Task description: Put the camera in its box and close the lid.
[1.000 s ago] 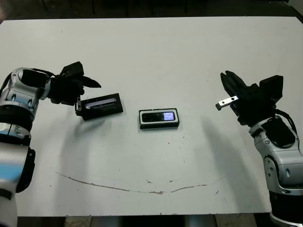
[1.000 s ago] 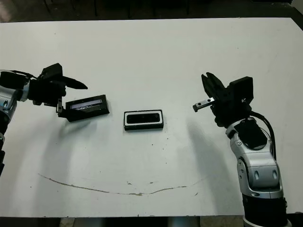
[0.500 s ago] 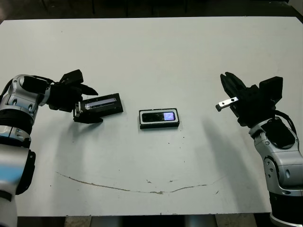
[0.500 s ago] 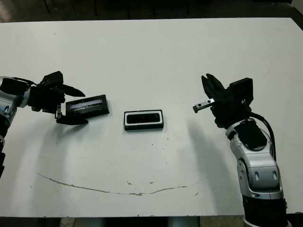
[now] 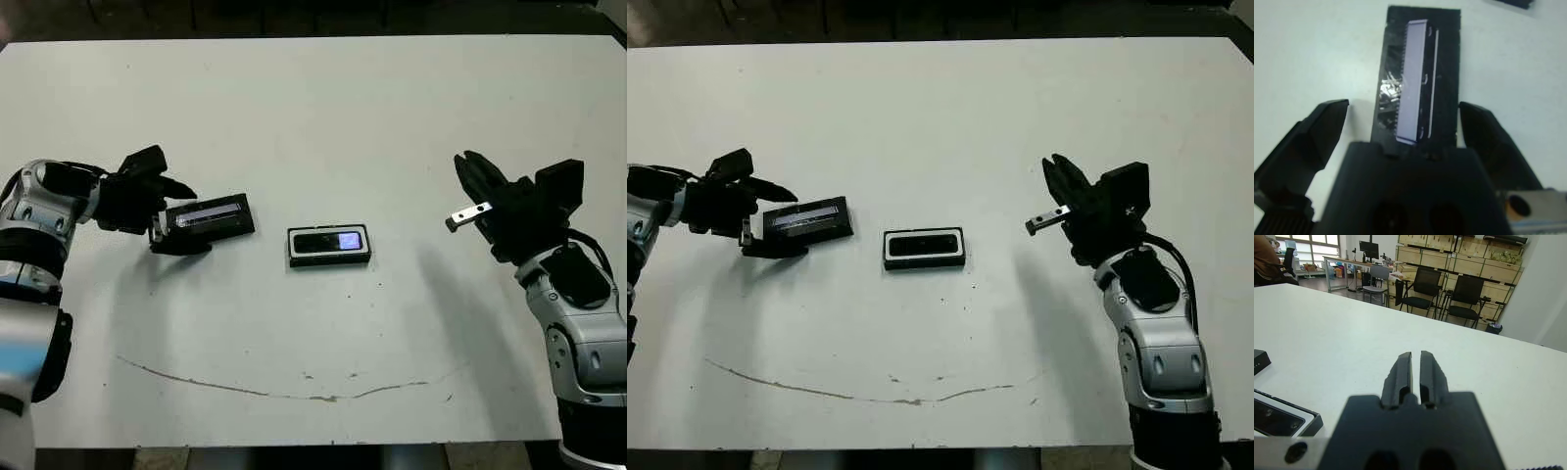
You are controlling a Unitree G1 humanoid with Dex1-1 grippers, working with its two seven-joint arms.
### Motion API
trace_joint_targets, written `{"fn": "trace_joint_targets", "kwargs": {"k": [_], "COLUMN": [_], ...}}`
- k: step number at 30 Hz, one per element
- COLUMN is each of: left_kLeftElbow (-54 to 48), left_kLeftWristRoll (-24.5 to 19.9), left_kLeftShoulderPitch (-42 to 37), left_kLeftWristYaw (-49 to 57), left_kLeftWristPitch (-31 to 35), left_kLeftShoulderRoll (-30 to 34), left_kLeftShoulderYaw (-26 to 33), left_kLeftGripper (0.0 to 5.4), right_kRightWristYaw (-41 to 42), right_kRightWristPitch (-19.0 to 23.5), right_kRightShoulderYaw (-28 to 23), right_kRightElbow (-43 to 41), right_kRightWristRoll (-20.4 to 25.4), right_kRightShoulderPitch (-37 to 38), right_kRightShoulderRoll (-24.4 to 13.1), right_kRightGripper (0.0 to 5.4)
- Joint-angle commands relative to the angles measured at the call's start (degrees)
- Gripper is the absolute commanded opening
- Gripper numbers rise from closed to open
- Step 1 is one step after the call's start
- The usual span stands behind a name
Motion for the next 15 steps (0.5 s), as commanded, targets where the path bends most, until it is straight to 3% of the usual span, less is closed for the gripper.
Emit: {"fn": "trace_joint_targets", "kwargs": {"k": [1,15], "left_kLeftElbow": [0.81,-2.56], "left_kLeftWristRoll": [1.41,3.21], "left_kLeftShoulderPitch": [2.87,5.89], "left_kLeftWristYaw": [-0.29,0.06], "left_kLeftWristPitch": [1.34,7.46], "left_kLeftShoulderRoll": [0.49,-0.11], "left_kLeftShoulderYaw": [-0.65,-3.41], "left_kLeftGripper": [5.21,2.91], "right_kRightWristYaw": [0.06,-0.17], "right_kRightWristPitch": [1.37,1.5], "right_kRightShoulderYaw": [0.12,0.04], "right_kRightElbow": [-0.08,-0.77], "right_kRightWristRoll": [-0.14,-0.3], "right_kRightShoulderPitch": [0.97,1.63], "right_kRightShoulderRoll": [-0.48,-0.38], "right_kRightGripper": [0.0,0.0]}}
